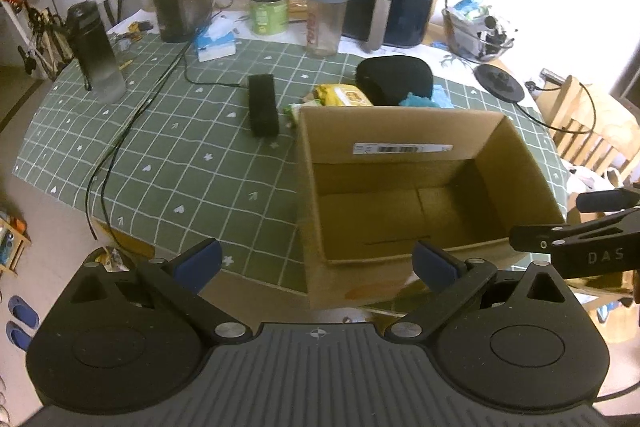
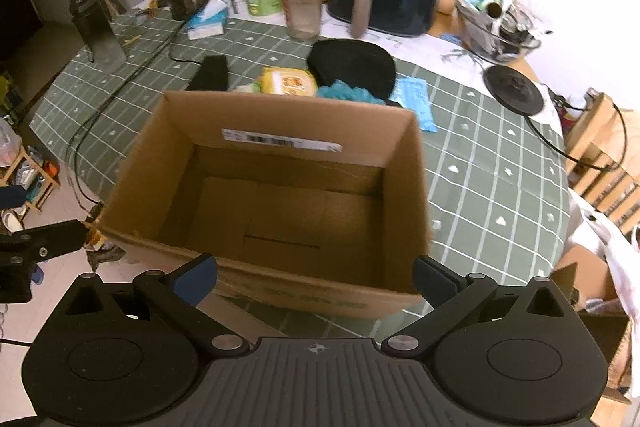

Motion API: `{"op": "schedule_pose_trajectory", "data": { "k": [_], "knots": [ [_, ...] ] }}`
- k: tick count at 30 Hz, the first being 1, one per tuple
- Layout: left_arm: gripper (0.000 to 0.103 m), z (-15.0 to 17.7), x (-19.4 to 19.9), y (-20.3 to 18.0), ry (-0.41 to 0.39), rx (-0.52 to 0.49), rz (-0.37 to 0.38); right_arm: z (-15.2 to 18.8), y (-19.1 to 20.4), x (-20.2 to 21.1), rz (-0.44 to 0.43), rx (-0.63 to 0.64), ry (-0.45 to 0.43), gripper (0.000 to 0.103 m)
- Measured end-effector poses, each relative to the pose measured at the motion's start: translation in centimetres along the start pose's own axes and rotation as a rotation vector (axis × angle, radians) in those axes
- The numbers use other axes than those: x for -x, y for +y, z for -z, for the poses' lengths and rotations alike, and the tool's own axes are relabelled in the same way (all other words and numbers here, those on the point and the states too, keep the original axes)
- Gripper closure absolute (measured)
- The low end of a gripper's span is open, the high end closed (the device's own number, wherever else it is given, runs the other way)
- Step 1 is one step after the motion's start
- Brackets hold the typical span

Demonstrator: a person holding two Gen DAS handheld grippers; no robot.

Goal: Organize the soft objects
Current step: 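Move both tools toward the soft items beyond the cardboard box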

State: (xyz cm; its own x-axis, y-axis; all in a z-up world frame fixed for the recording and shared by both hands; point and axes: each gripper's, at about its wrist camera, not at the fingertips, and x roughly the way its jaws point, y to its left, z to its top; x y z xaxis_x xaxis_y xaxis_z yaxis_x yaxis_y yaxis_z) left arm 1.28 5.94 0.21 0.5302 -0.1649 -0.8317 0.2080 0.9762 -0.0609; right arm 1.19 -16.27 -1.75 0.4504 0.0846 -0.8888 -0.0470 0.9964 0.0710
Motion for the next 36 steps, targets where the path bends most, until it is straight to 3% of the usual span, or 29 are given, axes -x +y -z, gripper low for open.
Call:
{"op": "schedule_pose_trajectory", "data": {
  "k": [10,21,36],
  "knots": [
    [0.0,0.1,0.0,2.9,-0.027,0.0,0.022,-1.0,1.9,-0.3,0.014,-0.018,-0.004,0.0],
    [0.0,-0.8,-0.8,3.3,-0.008,0.005,0.085,-1.3,0.6,0.4,0.059,-0.054,0.008,0.0],
    [0.0,-3.8,-1.5,1.2,-0.045,-0.02,0.115,-2.8,-5.5,-0.5,0.014,-0.116,-0.033,0.0]
  ]
}}
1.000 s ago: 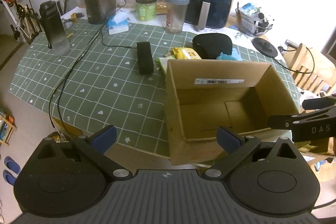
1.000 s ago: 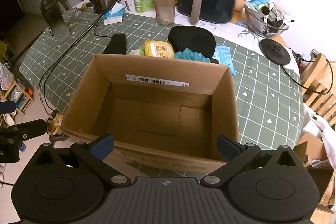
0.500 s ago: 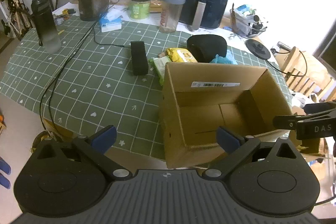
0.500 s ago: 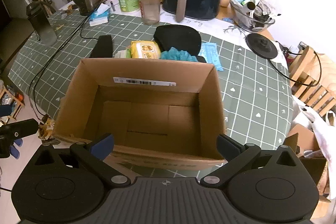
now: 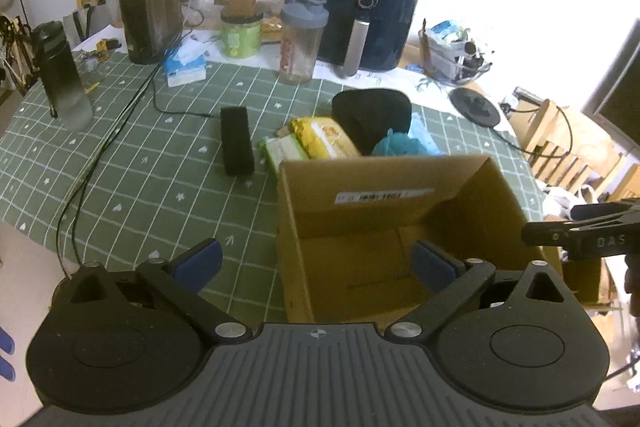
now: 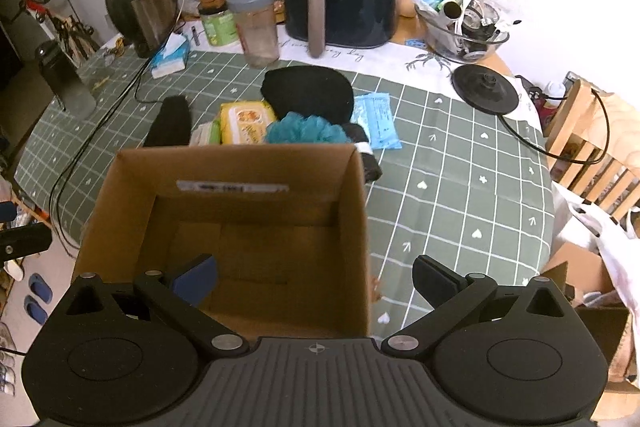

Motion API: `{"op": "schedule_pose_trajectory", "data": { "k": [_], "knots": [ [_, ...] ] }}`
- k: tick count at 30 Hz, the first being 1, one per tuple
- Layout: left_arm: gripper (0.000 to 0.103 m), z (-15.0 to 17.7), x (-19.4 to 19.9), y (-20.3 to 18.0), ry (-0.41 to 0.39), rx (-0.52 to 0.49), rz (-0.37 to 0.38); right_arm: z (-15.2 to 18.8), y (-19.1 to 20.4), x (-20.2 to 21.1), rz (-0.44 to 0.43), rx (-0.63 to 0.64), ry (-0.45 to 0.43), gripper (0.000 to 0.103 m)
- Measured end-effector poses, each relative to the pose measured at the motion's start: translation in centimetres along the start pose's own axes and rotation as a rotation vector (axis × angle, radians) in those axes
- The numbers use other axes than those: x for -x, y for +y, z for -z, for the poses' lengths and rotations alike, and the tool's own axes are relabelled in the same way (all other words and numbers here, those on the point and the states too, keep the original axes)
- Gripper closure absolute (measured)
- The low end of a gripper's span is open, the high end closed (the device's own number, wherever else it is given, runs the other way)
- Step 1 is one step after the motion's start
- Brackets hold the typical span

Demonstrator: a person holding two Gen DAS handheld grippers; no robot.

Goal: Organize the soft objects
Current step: 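Move both tools toward the soft items beyond the cardboard box, then grasp the black foam sponge with the left gripper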

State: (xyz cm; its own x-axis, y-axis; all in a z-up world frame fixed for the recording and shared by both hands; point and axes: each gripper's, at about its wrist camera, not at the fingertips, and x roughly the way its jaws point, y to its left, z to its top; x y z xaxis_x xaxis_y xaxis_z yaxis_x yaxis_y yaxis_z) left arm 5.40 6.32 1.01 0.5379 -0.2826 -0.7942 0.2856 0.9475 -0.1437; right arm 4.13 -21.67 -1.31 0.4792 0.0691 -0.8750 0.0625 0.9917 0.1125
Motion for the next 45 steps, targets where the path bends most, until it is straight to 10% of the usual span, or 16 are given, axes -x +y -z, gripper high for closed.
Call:
{"op": "schedule_pose_trajectory", "data": {
  "k": [23,45],
  "knots": [
    [0.0,-3.2,-2.6,-3.8,-0.012,0.072,-0.115,-3.2,-6.7,-4.1,-0.093,0.031,0.032,0.0],
    [0.0,-9.8,-9.2,2.7,-0.007,0.051,-0.155,-7.9,-6.8,-6.1,-0.086,-0.034,0.01,0.0]
  ]
}}
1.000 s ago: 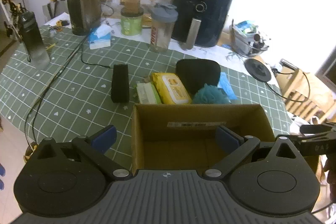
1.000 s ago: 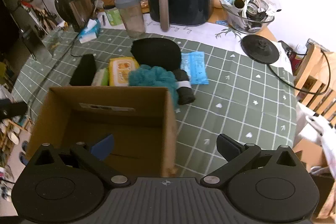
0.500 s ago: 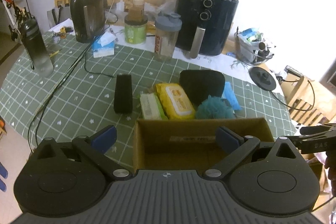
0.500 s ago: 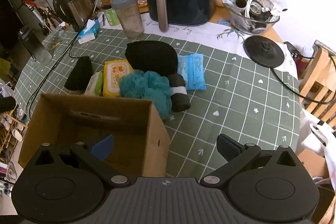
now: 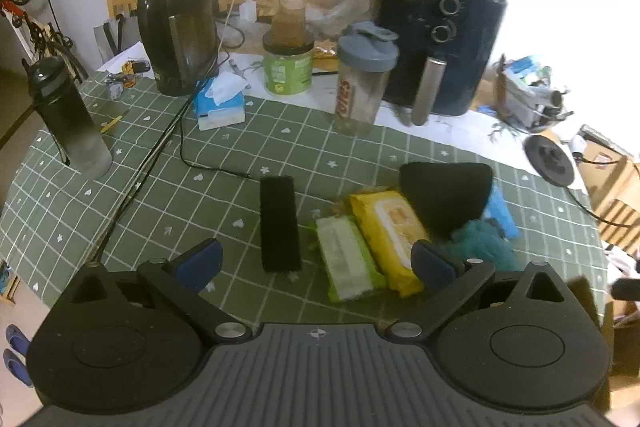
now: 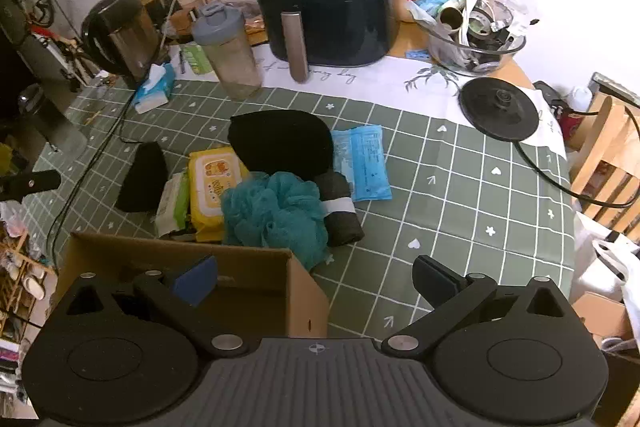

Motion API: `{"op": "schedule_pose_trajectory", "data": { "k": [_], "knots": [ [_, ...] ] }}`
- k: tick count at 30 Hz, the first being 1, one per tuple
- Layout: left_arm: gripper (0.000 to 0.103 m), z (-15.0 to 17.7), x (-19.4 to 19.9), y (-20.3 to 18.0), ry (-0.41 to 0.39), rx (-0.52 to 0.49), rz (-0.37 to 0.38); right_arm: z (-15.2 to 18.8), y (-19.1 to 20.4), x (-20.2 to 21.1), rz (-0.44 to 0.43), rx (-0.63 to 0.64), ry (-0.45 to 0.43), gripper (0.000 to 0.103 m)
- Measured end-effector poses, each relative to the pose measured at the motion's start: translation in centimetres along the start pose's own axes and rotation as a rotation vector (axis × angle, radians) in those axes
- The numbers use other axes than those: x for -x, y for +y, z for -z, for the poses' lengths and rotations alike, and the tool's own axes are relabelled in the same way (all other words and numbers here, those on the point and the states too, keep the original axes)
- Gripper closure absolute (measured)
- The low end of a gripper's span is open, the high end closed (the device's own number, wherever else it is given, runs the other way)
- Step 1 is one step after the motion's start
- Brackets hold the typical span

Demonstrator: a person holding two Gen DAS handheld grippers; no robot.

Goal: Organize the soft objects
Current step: 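Grasp the black foam sponge with the left gripper, then lift the black sponge with the left gripper while the right gripper grasps the teal bath puff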

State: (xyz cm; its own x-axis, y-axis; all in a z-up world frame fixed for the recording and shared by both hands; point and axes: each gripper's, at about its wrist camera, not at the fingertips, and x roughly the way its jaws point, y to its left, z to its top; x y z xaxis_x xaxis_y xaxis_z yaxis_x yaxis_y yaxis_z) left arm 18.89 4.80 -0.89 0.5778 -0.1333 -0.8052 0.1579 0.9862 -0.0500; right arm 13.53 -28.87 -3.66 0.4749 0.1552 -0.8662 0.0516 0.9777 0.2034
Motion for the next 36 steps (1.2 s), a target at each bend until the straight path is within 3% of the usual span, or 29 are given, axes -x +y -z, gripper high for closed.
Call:
{"op": "schedule_pose_trajectory", "data": {
  "k": [8,15,17,18,26,29,32,36],
  "knots": [
    [0.0,-1.6,-5.5,2.4,0.061,0.018,-0.008,-0.7,0.6,-0.4,0.013,-0.026,-0.004,0.0],
    [0.001,-1.2,-12.6,5.0,0.191,0.064,-0.007,-1.0,0.5,-1.0,0.033,-0.053,0.012,0.0],
    [0.004,-1.1,-14.4,5.9,0.232,0.101,-0.001,-1.2,0.7,-1.1,0.039,-0.055,0.015,0.0],
    [0.01,-1.0,-15.1,6.2,0.243,0.112,0.005,-1.2,0.7,-1.1,0.043,-0.052,0.016,0.0],
    [0.018,-1.0,-19.7,6.9,0.314,0.163,0.04,-1.6,1.6,-1.5,0.092,-0.037,0.044,0.0],
    [0.03,-1.0,-20.7,7.0,0.327,0.185,0.071,-1.6,1.8,-1.6,0.109,-0.028,0.054,0.0],
    [0.059,-0.9,-21.5,7.3,0.343,0.218,0.113,-1.6,2.0,-1.7,0.125,-0.011,0.064,0.0],
    [0.062,-1.1,-21.4,7.5,0.355,0.232,0.111,-1.5,2.1,-1.7,0.149,0.017,0.07,0.0]
  ]
}}
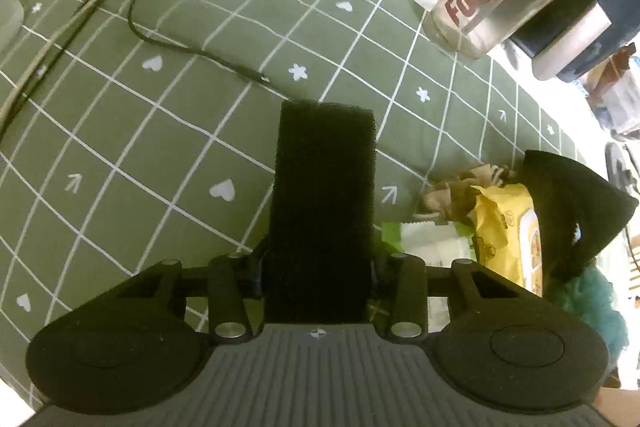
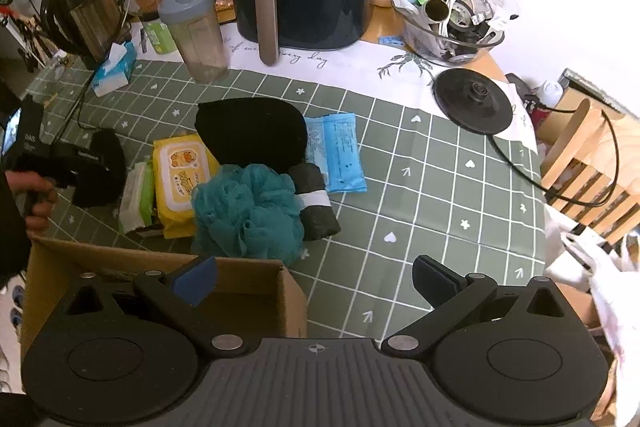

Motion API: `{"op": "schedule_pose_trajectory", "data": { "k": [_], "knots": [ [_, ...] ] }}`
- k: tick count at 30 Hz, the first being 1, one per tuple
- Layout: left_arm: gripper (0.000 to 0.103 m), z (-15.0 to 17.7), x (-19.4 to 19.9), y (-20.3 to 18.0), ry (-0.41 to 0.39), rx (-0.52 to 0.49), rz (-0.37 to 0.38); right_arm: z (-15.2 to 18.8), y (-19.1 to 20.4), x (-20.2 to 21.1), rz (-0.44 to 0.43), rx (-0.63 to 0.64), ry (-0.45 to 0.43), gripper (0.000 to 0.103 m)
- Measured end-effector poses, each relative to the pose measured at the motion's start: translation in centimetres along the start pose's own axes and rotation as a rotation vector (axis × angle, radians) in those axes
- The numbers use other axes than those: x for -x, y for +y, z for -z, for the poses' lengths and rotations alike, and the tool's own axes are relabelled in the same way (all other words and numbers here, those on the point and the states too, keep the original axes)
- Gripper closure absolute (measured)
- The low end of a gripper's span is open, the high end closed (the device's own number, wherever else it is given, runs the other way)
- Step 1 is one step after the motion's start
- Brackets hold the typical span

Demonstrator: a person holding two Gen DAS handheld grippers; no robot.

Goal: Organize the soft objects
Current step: 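Lift the black sponge with the left gripper while the right gripper grasps the teal bath puff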

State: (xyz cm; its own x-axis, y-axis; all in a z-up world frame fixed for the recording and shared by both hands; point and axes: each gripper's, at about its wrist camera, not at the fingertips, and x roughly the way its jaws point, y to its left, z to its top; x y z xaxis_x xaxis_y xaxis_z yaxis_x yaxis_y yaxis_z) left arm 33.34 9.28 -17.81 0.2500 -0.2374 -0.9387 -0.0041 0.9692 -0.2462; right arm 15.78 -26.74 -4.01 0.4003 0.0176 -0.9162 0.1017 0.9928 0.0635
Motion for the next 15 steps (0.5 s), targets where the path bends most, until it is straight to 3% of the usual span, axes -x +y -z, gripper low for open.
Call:
{"op": "schedule_pose_trajectory", "data": {
  "k": [4,15],
  "knots": [
    [0.062,0.2,1.4,-0.1,-0.016,-0.008,-0.005,0.2,-0.5,-0.1,-0.003,0.001,0.002,0.0],
    [0.062,2.5,8.8,-4.3,-0.137,-0.154,-0.071,0.2,-2.3,-0.6,-0.05,-0.009,0.007,0.0]
  ]
}}
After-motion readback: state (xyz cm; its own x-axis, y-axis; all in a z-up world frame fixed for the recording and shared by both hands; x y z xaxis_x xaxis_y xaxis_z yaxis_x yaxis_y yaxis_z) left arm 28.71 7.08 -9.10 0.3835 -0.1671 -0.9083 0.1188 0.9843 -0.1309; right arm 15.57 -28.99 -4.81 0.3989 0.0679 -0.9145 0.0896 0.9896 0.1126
